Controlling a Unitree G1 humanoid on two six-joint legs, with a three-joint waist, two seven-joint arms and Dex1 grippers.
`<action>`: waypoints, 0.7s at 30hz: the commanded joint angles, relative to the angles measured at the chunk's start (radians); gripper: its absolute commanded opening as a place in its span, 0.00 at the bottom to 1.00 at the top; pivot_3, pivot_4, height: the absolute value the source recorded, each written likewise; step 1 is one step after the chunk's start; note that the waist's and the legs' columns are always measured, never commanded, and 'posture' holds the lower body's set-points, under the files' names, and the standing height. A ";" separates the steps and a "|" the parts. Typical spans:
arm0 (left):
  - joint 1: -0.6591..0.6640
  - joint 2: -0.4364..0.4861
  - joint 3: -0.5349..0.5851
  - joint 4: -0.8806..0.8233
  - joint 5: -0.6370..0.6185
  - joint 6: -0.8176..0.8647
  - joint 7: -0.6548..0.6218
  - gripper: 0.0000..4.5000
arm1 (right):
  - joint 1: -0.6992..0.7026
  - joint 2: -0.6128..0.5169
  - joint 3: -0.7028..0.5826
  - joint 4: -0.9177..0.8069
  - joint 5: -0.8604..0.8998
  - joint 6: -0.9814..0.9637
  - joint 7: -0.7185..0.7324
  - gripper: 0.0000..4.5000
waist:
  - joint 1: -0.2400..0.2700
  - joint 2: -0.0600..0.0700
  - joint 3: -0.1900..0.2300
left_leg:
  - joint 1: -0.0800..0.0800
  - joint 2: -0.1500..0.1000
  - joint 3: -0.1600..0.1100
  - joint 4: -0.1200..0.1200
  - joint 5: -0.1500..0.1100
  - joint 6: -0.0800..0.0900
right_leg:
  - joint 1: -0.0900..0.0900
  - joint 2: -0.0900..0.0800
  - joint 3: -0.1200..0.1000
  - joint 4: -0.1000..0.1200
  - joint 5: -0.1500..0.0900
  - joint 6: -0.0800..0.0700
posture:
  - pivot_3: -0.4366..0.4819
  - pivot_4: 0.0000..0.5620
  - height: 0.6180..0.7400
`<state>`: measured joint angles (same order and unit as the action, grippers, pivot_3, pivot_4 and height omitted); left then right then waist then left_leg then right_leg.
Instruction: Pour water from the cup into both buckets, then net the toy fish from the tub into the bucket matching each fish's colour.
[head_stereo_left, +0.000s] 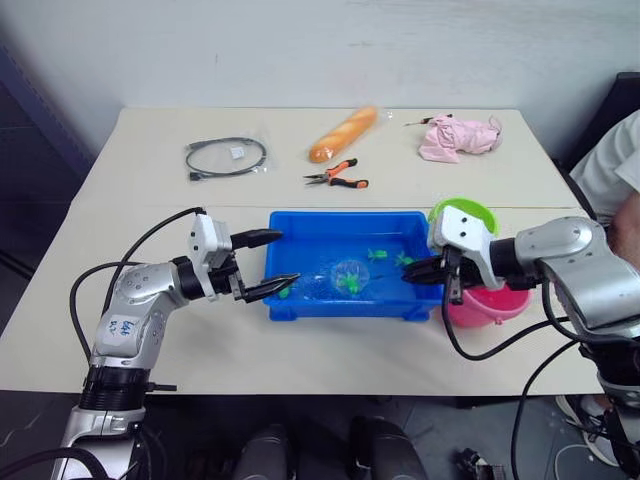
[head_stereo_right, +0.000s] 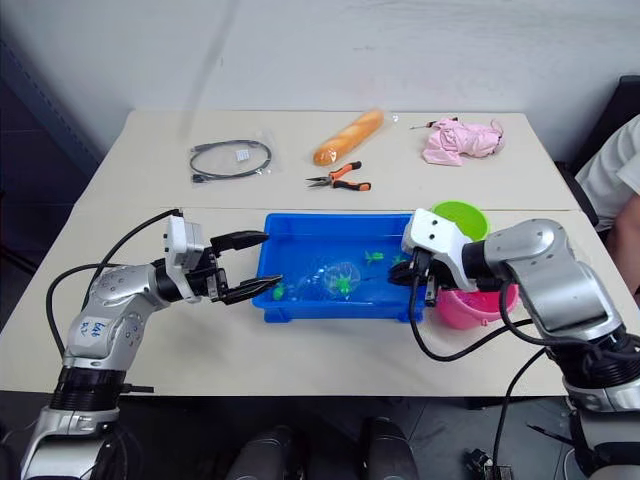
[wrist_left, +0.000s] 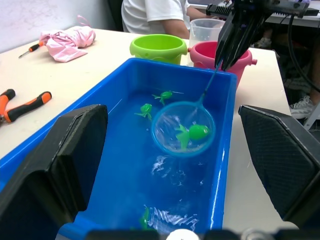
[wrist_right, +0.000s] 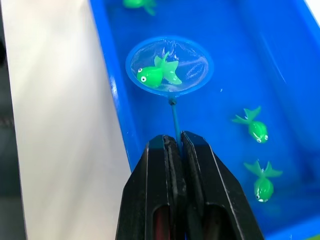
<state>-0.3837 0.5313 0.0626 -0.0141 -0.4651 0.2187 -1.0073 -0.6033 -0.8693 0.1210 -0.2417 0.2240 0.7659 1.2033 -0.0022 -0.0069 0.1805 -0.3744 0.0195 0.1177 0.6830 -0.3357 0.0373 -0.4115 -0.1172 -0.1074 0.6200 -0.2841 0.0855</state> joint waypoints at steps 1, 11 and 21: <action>0.009 0.011 0.027 -0.032 -0.012 -0.017 -0.001 1.00 | 0.019 -0.007 -0.084 -0.015 0.046 0.002 -0.038 0.00 | 0.000 0.000 0.000 | 0.000 0.000 0.000 0.000 0.000 0.000 | 0.000 0.000 0.000 0.000 0.000 0.000 | 0.48 0.27 1.00; -0.046 -0.030 0.016 -0.081 -0.051 0.006 0.016 1.00 | 0.254 0.038 -0.447 -0.138 0.206 0.021 -0.211 0.00 | 0.004 0.000 0.000 | -0.001 0.000 0.000 0.000 0.000 0.000 | 0.000 0.000 0.000 0.000 0.000 0.000 | 0.48 0.27 1.00; -0.180 -0.075 -0.012 -0.011 -0.062 0.084 0.018 1.00 | 0.387 -0.055 -0.645 0.000 0.100 -0.117 -0.361 0.00 | 0.005 0.000 0.000 | -0.001 -0.001 0.001 0.000 0.000 0.001 | 0.001 0.002 0.000 0.000 0.000 0.000 | 0.48 0.27 1.00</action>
<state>-0.5357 0.4658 0.0542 -0.0171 -0.5120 0.3075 -0.9926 -0.2171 -0.9105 -0.4891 -0.2652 0.3598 0.7033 0.8807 0.0024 -0.0069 0.1805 -0.3748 0.0189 0.1193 0.6825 -0.3358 0.0382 -0.4108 -0.1153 -0.1068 0.6198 -0.2839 0.0859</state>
